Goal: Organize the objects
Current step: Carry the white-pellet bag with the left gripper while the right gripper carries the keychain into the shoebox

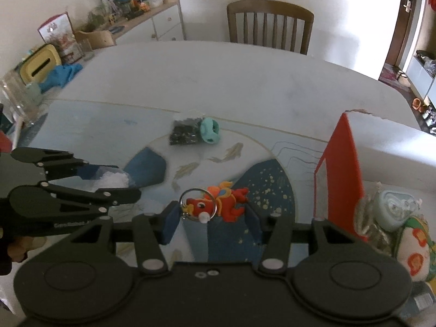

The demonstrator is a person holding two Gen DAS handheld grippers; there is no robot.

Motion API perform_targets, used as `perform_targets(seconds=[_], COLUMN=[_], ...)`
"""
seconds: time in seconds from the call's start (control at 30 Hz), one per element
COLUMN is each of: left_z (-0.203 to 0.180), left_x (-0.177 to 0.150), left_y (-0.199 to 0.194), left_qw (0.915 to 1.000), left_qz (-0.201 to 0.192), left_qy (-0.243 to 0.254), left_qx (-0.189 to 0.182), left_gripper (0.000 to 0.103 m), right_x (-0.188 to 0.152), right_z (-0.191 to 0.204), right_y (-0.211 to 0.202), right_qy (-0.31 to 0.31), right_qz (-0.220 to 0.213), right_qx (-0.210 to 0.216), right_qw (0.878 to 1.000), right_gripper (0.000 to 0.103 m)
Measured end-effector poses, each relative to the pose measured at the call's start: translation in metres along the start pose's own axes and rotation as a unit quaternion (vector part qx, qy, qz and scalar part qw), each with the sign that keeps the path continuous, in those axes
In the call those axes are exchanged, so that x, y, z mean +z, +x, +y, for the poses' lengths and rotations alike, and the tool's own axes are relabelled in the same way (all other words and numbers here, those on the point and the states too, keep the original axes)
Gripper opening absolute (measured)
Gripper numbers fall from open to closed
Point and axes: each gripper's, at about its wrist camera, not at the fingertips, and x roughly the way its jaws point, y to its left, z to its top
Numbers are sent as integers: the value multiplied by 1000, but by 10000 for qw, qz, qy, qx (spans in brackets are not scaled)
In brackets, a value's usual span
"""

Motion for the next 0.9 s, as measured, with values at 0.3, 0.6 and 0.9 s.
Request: perform_targets(seconds=[0.3,0.6,0.9], left_z=[-31,-78,-138], left_x=[18,35,52], left_y=[-33,-49,-52], left_qw=[9995,9981,9963], left_qz=[-218,-401,-529], left_qy=[139,366,603], left_qx=[-154,-279,-295], left_gripper=[44,44,44], right_x=[-12,-22,-38], right_z=[-4,-27,-68], right_y=[-42,-83,-118], right_qy=[-38,45,224], right_qz=[-232,-534,-900], right_qx=[18,-114,-177], right_qw=[9997,9985,9955], right_gripper=[50,51,51])
